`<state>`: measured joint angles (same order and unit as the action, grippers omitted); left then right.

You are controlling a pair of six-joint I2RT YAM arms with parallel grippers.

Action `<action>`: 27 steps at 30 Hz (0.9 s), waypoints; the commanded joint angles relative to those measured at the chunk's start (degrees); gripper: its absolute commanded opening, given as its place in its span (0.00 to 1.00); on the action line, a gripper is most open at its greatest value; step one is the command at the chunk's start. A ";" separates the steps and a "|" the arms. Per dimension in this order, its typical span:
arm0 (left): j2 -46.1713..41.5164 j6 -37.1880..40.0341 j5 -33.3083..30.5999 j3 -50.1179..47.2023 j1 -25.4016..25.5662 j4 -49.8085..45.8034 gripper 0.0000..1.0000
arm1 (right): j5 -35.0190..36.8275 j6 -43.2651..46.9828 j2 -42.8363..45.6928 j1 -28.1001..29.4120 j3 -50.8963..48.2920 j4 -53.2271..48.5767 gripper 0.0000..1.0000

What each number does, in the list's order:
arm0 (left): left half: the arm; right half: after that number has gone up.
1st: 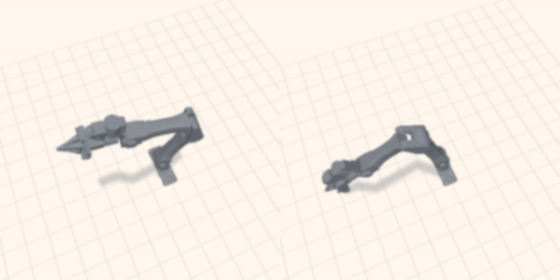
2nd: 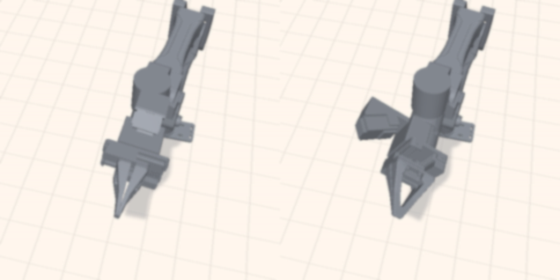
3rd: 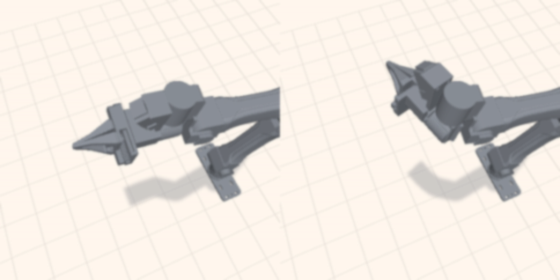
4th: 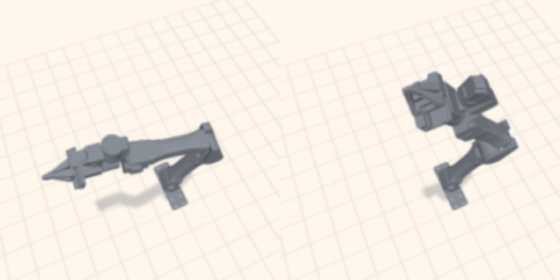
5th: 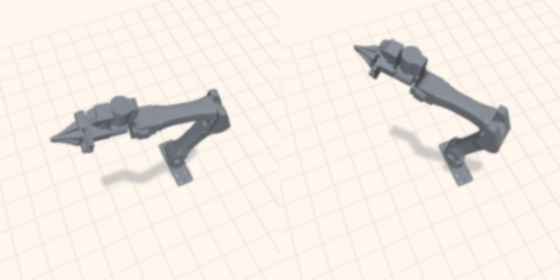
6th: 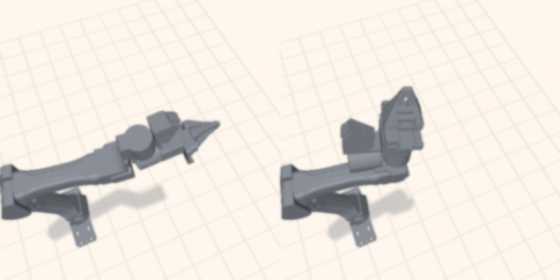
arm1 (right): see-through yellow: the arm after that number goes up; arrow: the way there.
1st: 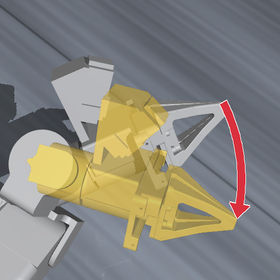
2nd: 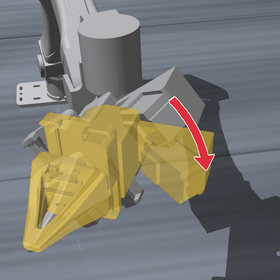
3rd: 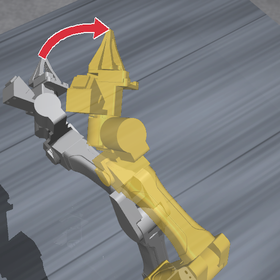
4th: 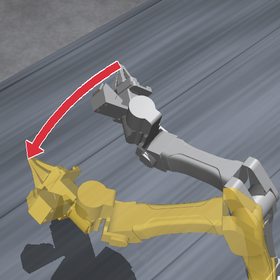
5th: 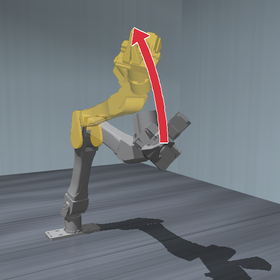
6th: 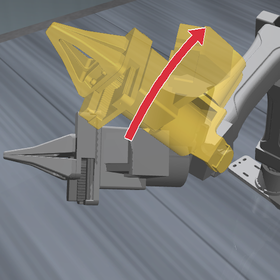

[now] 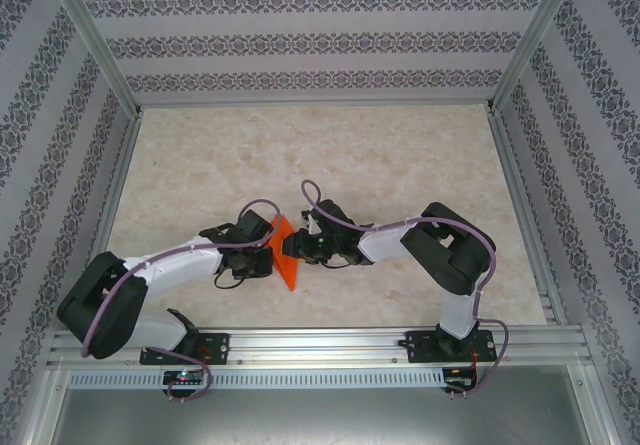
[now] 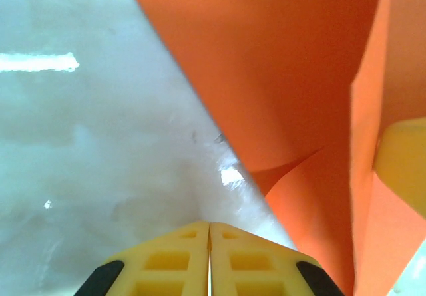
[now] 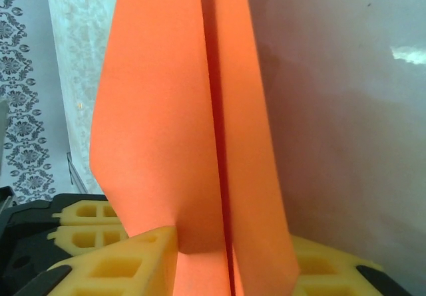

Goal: Fold a paper plane with a square sheet of paper (pick it up from the middle)
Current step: Turn over the paper at the center of the table.

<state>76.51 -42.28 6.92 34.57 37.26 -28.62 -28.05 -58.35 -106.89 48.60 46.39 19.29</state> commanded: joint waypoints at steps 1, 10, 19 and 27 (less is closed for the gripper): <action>-3.83 -1.74 -2.98 -0.06 0.35 -2.81 0.09 | -0.37 0.85 -0.26 -0.26 0.70 0.63 0.33; -12.96 -4.53 6.12 3.94 -4.13 1.70 0.07 | 1.17 2.00 0.26 -0.17 1.03 -2.57 0.36; -4.12 -7.99 16.74 1.07 -7.43 17.84 0.05 | 1.02 2.01 0.27 -0.03 1.18 -2.74 0.36; -0.22 -3.52 8.50 0.36 -8.45 11.91 0.02 | -0.23 1.70 -0.18 0.33 0.77 -0.45 0.38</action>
<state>76.03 -47.86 18.13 36.21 29.98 -16.51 -28.16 -58.08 -106.89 48.64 46.59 17.74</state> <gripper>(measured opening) 0.054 0.381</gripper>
